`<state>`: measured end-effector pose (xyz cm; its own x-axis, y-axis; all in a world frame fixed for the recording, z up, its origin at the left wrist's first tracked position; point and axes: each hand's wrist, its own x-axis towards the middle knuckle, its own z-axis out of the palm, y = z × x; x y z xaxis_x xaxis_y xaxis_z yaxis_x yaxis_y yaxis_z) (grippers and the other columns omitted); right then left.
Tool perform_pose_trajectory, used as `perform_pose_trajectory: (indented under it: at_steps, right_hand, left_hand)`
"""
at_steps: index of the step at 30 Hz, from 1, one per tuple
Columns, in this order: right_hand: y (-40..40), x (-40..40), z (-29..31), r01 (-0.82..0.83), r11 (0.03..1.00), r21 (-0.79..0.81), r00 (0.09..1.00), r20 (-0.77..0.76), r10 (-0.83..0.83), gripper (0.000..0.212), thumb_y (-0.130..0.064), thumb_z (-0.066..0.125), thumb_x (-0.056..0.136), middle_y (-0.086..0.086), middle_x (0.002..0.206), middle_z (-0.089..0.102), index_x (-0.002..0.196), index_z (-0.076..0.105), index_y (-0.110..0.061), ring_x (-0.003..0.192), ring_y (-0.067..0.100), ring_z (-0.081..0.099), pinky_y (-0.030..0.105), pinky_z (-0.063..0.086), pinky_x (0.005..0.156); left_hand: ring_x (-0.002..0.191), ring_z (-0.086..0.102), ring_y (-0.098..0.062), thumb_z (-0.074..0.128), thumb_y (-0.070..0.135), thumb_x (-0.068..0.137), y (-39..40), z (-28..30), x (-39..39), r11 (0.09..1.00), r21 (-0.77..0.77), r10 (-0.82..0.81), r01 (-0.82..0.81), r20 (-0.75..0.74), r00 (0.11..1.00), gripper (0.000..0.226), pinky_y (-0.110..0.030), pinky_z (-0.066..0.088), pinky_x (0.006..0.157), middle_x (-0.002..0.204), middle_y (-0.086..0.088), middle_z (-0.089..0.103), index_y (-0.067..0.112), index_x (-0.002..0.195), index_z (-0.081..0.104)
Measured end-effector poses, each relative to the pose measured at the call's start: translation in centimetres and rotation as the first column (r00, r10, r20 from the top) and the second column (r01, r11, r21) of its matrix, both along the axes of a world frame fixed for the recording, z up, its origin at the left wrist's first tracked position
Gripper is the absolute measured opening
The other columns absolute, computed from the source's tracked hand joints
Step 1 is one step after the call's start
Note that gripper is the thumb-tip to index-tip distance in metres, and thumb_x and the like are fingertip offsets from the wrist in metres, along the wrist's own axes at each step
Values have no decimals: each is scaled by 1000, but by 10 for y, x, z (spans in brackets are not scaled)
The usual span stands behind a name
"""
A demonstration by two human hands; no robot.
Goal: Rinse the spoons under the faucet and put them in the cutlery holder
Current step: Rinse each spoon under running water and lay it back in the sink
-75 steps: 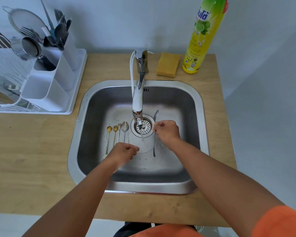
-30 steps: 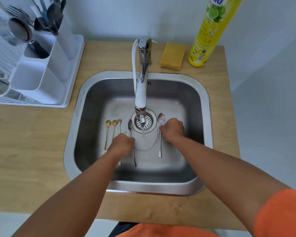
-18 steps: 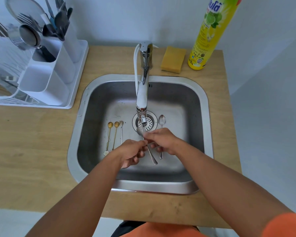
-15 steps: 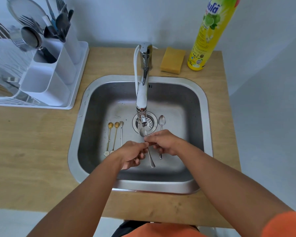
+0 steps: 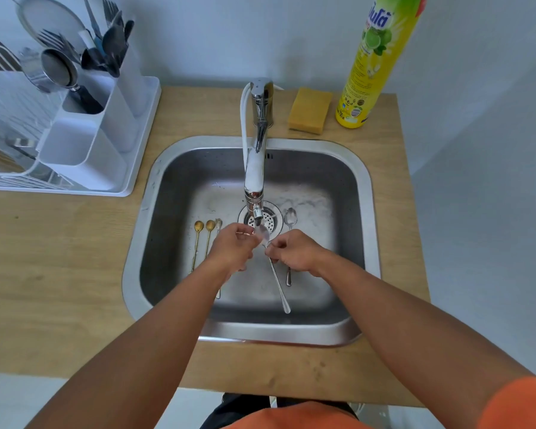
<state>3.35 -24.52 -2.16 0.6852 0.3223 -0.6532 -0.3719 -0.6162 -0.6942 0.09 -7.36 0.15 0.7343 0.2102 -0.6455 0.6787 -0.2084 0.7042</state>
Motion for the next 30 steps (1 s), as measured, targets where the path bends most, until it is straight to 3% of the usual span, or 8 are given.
perform_pose_trajectory:
  at_steps: [4,8,11,15,22,26,28,30]
  right_hand:
    - [2,-2,-4,-97,995,-33,987,125,101,29,-29,68,95,2,69,66,70,69,-13,64,18,55,35,49,65]
    - [3,-5,-5,-117,992,-47,978,167,123,18,-29,67,95,1,85,76,81,74,-20,79,18,68,37,56,79]
    - [-1,-3,-6,-110,993,-47,978,173,117,16,-29,64,93,-7,82,73,79,70,-24,79,14,67,35,55,77]
    - [-4,2,-5,-148,988,-48,969,191,155,16,-29,63,93,-2,82,73,80,70,-23,81,20,68,39,56,79]
    - [-6,-3,-5,-143,990,15,969,204,137,16,-31,64,97,-5,87,74,84,71,-24,89,19,69,38,54,85]
    - [-8,-6,-5,-123,989,83,976,189,105,21,-26,63,100,-14,73,64,80,68,-25,70,6,57,28,46,72]
    - [-10,-8,-5,-104,988,110,982,170,85,20,-26,63,101,-14,71,61,82,69,-22,68,6,53,27,44,71]
    - [-12,-9,-6,-87,987,139,985,159,64,20,-25,62,101,-12,72,61,83,69,-20,70,8,52,30,44,74]
  left_hand:
    - [86,73,-19,84,33,86,-5,-7,4,982,187,-35,8,143,989,23,-43,61,79,92,0,78,21,103,76]
    - [74,73,-18,72,43,95,-3,-15,-5,928,372,-66,-12,196,978,17,-44,62,75,76,9,74,30,85,77]
    - [73,72,-22,64,36,101,-3,-20,-11,947,317,-29,-53,250,968,21,-41,59,71,75,5,73,29,85,77]
    - [81,65,1,69,25,99,-5,-20,-17,958,282,-23,-55,267,963,8,-27,53,76,85,20,69,27,101,77]
    - [76,68,-8,85,37,83,-15,-8,-11,948,295,35,-119,273,961,14,-29,52,65,78,11,73,30,81,73]
    - [58,60,-1,74,53,91,-18,-1,-8,940,332,-22,-80,294,956,30,-24,48,54,61,18,67,36,67,67]
    - [49,53,1,67,49,97,-15,0,-8,974,222,-24,-39,277,961,28,-14,39,46,53,21,62,35,73,72]
    - [48,43,-3,64,42,102,-8,-3,-8,999,29,33,-40,197,980,23,-17,36,47,49,17,53,31,87,79]
